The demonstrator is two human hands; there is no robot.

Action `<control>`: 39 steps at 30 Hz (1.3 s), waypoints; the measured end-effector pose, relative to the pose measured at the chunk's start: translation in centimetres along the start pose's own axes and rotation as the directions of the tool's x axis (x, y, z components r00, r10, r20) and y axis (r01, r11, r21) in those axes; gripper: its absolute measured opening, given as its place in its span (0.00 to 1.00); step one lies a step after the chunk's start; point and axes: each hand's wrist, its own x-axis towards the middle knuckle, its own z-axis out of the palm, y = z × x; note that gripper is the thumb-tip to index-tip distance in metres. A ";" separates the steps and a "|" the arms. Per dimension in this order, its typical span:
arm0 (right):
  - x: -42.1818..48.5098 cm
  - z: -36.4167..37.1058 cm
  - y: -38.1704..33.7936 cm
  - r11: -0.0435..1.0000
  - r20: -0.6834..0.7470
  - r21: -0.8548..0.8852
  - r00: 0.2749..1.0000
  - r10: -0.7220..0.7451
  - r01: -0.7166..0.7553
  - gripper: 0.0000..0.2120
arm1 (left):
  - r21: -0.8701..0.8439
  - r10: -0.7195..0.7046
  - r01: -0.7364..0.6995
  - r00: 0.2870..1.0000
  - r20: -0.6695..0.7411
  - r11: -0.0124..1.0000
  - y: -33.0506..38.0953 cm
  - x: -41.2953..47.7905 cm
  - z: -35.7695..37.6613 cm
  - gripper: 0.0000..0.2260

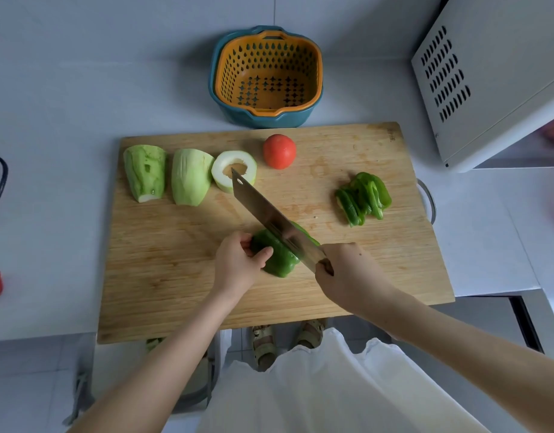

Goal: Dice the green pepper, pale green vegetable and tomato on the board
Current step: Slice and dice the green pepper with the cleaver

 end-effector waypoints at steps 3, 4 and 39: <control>-0.9 -0.5 -0.1 0.999 -0.009 -0.049 1.000 -0.013 0.013 0.15 | 0.006 0.038 -0.038 0.999 -0.012 0.999 0.3 -0.3 0.0 0.13; -0.9 -0.5 0.0 0.998 0.003 -0.061 1.000 -0.014 0.014 0.15 | 0.011 0.046 -0.045 0.999 -0.014 0.999 0.4 -0.3 -0.1 0.14; -1.3 1.1 -0.8 0.998 0.007 -0.044 0.999 0.042 -0.041 0.17 | -0.024 -0.050 0.051 0.998 0.044 0.998 -0.9 0.6 -0.6 0.10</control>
